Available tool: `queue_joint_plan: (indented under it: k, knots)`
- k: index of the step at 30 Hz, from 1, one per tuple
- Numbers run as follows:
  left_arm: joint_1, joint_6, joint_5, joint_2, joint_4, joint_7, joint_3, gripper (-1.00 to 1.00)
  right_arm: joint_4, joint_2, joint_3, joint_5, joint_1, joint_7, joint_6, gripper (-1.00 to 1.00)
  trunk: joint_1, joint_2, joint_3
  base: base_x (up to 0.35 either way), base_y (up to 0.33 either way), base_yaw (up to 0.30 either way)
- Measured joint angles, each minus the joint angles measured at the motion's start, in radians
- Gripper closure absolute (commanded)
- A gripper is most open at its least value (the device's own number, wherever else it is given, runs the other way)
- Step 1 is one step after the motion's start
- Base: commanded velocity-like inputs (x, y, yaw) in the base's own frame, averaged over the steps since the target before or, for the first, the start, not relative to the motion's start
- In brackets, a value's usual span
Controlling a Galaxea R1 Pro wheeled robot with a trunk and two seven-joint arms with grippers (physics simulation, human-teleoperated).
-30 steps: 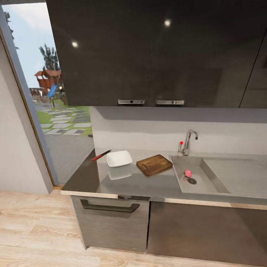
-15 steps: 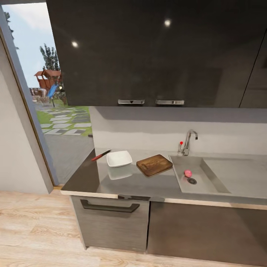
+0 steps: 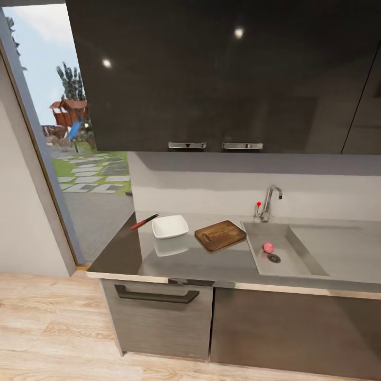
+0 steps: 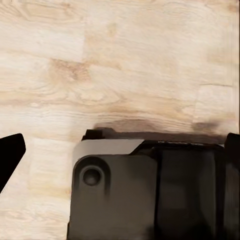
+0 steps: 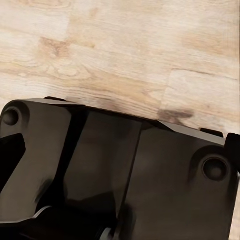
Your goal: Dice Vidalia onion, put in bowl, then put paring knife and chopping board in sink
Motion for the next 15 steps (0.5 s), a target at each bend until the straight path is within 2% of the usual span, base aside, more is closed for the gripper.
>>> queue_joint_plan:
  k: [1, 2, 7, 9, 10, 13, 15]
  knots:
    - [0.0, 0.064, 0.0, -0.001, -0.059, -0.001, -0.012, -1.0, -0.001, 0.0, 0.0, 0.0, 0.0, 0.0, 0.0, -1.0, 0.0, 0.0, 0.0, 0.0, 0.0, 0.0]
    - [0.0, 0.091, 0.0, -0.001, -0.087, -0.002, -0.017, -1.0, -0.002, 0.0, 0.0, 0.0, 0.0, -0.001, 0.0, -1.0, 0.0, 0.0, 0.0, 0.0, 0.0, 0.0]
    - [0.001, 0.279, 0.0, -0.001, -0.337, -0.002, -0.044, -1.0, -0.01, -0.001, 0.0, 0.0, 0.0, -0.001, 0.0, -1.0, 0.0, 0.0, 0.0, 0.0, 0.0, 0.0]
    - [0.0, 0.328, 0.0, 0.0, -0.396, -0.002, -0.049, -1.0, -0.01, -0.001, 0.0, 0.0, 0.0, -0.001, 0.0, -1.0, 0.0, 0.0, 0.0, 0.0, 0.0, 0.0]
    - [0.0, 0.371, -0.001, 0.0, -0.47, -0.003, -0.053, -1.0, -0.011, -0.002, -0.001, 0.0, 0.0, -0.001, 0.0, -1.0, 0.0, 0.0, 0.0, 0.0, 0.0, 0.0]
    - [0.0, 0.389, -0.002, -0.001, -0.552, -0.003, -0.055, -1.0, -0.011, -0.002, -0.001, 0.0, 0.0, -0.001, 0.0, -1.0, 0.0, 0.0, 0.0, 0.0, 0.0, 0.0]
    - [-0.001, 0.409, -0.001, -0.002, -0.637, -0.003, -0.069, -1.0, -0.011, -0.002, -0.001, 0.0, 0.0, -0.001, 0.0, -1.0, 0.0, 0.0, 0.0, 0.0, 0.0, 0.0]
